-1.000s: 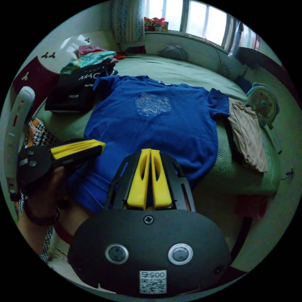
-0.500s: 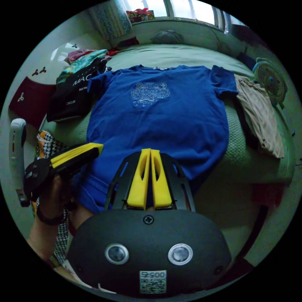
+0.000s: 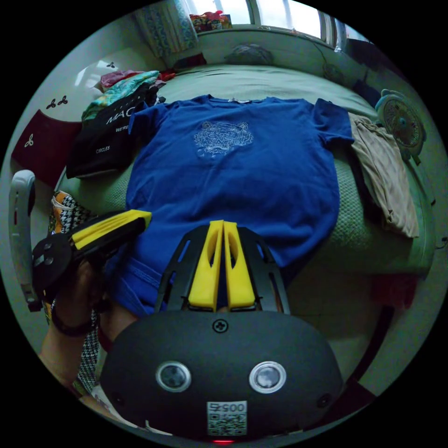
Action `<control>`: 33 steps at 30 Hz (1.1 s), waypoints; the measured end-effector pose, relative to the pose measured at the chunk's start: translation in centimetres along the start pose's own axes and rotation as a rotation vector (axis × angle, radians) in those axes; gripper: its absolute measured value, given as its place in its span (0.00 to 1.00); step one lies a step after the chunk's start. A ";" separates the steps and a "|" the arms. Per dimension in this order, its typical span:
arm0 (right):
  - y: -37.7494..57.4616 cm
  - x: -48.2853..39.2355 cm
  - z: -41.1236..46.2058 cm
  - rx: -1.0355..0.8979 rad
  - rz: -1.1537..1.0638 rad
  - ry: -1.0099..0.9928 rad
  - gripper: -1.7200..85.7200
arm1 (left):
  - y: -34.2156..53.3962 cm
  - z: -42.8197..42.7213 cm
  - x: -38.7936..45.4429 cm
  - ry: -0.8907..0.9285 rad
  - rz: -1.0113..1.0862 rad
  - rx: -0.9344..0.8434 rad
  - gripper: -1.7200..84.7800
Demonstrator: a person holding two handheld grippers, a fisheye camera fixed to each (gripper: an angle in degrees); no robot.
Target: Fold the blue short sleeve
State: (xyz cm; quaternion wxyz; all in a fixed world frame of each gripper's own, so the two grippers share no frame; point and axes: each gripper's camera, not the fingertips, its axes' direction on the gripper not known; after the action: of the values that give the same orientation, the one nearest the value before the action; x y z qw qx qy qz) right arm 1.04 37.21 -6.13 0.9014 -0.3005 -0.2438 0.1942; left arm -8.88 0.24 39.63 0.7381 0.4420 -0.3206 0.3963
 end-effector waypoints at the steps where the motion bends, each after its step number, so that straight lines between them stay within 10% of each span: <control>1: 0.1 -0.2 0.0 -0.002 -0.002 0.002 0.01 | 0.2 -0.1 0.4 -0.002 0.001 0.001 0.01; 33: 1.6 -3.0 0.2 -0.012 -0.026 0.033 0.01 | 2.6 -2.7 5.0 -0.012 -0.001 -0.008 0.01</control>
State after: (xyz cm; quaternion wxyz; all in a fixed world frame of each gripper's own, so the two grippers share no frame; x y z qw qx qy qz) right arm -1.79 37.01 -8.04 0.9061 -0.3058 -0.2338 0.1758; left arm -8.45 4.91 43.68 0.7381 0.4415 -0.3264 0.3922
